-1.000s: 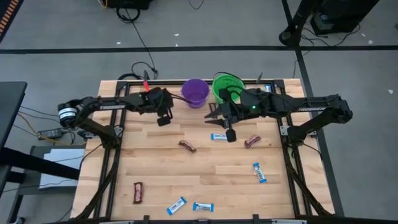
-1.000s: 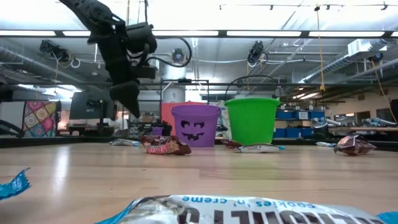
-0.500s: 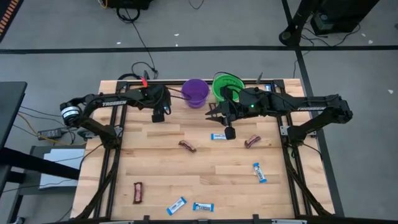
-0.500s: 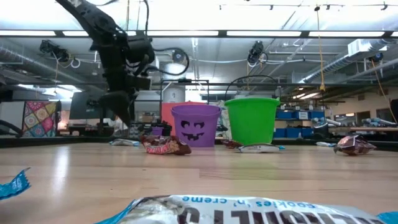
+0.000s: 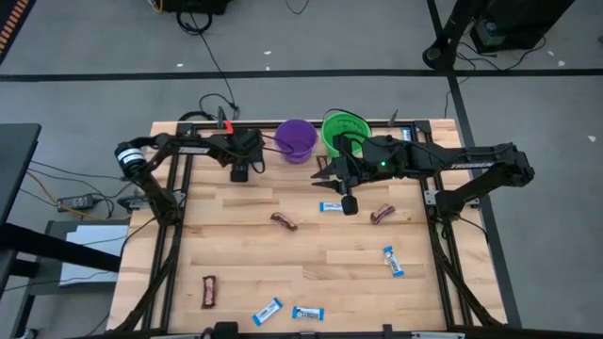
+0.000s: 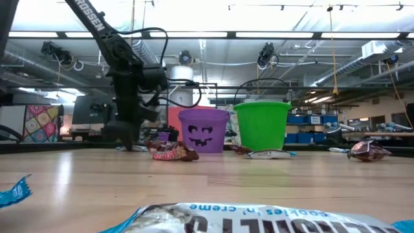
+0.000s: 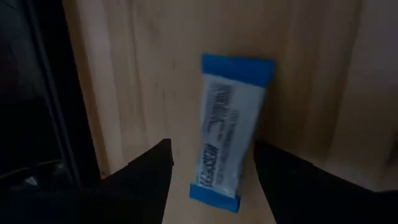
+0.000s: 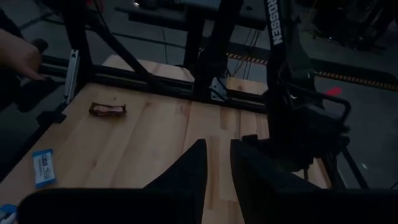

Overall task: Sort candy by brand, put in halloween buckets
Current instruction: Put the white chocolate bar into the purple bucket, then put the brown chocolate bar into the green bucket

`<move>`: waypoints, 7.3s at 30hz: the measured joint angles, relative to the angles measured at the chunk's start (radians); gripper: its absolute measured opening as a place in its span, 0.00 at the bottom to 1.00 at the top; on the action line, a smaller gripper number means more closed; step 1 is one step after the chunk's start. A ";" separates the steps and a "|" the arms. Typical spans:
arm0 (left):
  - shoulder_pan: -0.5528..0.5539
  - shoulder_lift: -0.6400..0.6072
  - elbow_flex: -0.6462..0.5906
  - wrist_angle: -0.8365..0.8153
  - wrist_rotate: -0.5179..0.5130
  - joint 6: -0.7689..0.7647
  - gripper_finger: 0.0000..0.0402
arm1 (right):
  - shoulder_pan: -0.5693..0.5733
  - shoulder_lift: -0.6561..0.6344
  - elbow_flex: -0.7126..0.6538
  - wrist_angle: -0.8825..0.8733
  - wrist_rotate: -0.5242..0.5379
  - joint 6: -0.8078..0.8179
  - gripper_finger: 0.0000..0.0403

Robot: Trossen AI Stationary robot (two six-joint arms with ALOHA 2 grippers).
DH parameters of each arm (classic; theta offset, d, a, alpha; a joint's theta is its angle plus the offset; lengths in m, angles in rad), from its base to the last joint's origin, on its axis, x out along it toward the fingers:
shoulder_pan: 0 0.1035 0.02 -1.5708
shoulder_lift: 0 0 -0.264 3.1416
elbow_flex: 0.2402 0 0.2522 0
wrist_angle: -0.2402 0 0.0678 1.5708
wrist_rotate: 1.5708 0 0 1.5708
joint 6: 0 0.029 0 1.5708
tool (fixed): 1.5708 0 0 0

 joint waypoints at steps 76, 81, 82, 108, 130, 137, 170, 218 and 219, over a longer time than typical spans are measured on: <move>-0.103 -0.684 0.038 0.118 0.312 -0.403 0.03 | 0.118 -0.150 0.000 -0.113 0.273 -0.038 0.21; -0.141 -0.830 -0.011 0.374 0.341 -0.459 0.03 | 0.117 -0.188 0.000 -0.222 0.424 -0.017 0.21; -0.145 -0.846 -0.021 0.391 0.341 -0.459 0.03 | 0.117 -0.195 0.000 -0.246 0.440 -0.002 0.21; -0.032 -0.218 0.012 0.885 0.316 -0.530 0.03 | 0.185 -0.583 -0.378 -0.242 0.663 0.265 0.21; 0.021 -0.034 0.113 0.838 0.473 -0.616 0.32 | 0.185 -0.586 -0.379 -0.170 0.629 0.193 0.21; 0.021 -0.044 0.114 0.779 0.548 -0.620 0.43 | 0.185 -0.586 -0.379 -0.165 0.628 0.193 0.21; -0.508 -1.036 -0.459 0.448 0.501 -0.795 0.35 | 0.169 -0.300 -0.572 -0.078 0.361 0.484 0.21; -0.560 -1.016 -0.498 0.510 0.380 -0.739 0.35 | 0.070 0.533 -0.393 0.672 -0.019 0.307 0.21; -0.560 -1.016 -0.498 0.509 0.380 -0.743 0.35 | 0.070 0.549 -0.392 0.704 -0.021 0.311 0.21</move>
